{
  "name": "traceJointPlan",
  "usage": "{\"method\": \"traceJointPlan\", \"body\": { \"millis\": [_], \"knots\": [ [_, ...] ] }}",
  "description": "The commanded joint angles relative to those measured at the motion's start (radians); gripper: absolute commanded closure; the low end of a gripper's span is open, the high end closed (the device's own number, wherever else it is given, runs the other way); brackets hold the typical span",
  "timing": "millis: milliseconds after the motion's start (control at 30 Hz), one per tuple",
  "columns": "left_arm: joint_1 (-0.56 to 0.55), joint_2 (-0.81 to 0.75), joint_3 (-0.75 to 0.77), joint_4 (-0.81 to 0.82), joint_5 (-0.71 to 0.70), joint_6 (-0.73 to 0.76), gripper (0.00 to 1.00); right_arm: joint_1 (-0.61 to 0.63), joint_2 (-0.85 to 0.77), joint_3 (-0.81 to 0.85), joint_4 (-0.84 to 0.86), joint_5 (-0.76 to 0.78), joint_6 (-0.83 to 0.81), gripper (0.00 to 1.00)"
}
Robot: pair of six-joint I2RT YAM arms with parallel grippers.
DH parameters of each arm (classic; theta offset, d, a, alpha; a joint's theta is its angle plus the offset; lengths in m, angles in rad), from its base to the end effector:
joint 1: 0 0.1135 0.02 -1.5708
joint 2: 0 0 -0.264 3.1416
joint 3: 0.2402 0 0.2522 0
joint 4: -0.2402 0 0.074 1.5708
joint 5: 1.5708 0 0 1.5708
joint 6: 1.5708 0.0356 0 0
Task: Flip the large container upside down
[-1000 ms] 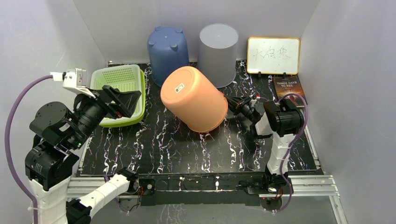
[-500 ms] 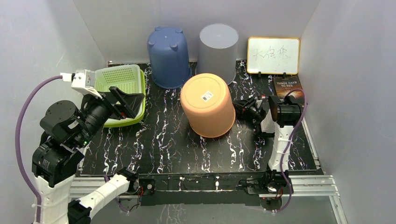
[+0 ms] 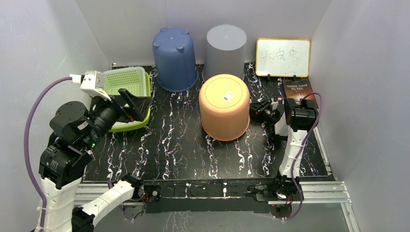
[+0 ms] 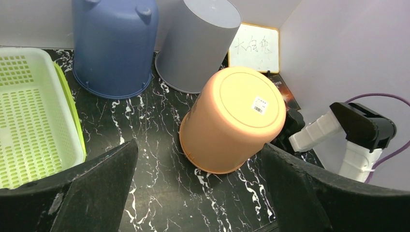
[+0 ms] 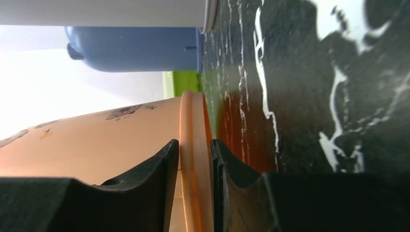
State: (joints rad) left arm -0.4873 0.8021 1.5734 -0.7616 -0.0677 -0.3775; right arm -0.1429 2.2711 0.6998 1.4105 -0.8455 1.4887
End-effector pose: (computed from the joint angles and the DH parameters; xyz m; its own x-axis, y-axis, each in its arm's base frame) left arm 0.0716 -0.0352 0.5181 -0.1422 -0.3408 -0.9293 0.3819 0.8473 -0.3692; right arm 0.3466 -0.0230 0.0547 -0.6475 0.7611 0.0385 0.1057 0.0397 0.9936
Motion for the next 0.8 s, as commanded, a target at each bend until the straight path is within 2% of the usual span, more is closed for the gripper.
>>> {"method": "traceJointPlan", "body": {
  "millis": [0, 233, 400, 633, 767],
  "knots": [
    [0.001, 0.006, -0.010, 0.032, 0.005, 0.008, 0.02, -0.018, -0.097, 0.036, -0.227, 0.061, -0.221, 0.72],
    [0.001, 0.012, -0.021, 0.036, 0.010, 0.011, 0.02, -0.021, -0.146, 0.064, -0.485, 0.128, -0.396, 0.71],
    [0.001, 0.005, -0.032, 0.034, 0.005, 0.012, 0.02, -0.021, -0.238, 0.092, -0.693, 0.214, -0.559, 0.68],
    [0.001, -0.002, -0.055, 0.039, 0.004, 0.014, 0.02, -0.019, -0.461, 0.212, -1.106, 0.405, -0.849, 0.57],
    [0.001, -0.013, -0.085, 0.053, 0.003, 0.012, 0.02, -0.016, -0.587, 0.283, -1.255, 0.486, -0.945, 0.47]
  ]
}}
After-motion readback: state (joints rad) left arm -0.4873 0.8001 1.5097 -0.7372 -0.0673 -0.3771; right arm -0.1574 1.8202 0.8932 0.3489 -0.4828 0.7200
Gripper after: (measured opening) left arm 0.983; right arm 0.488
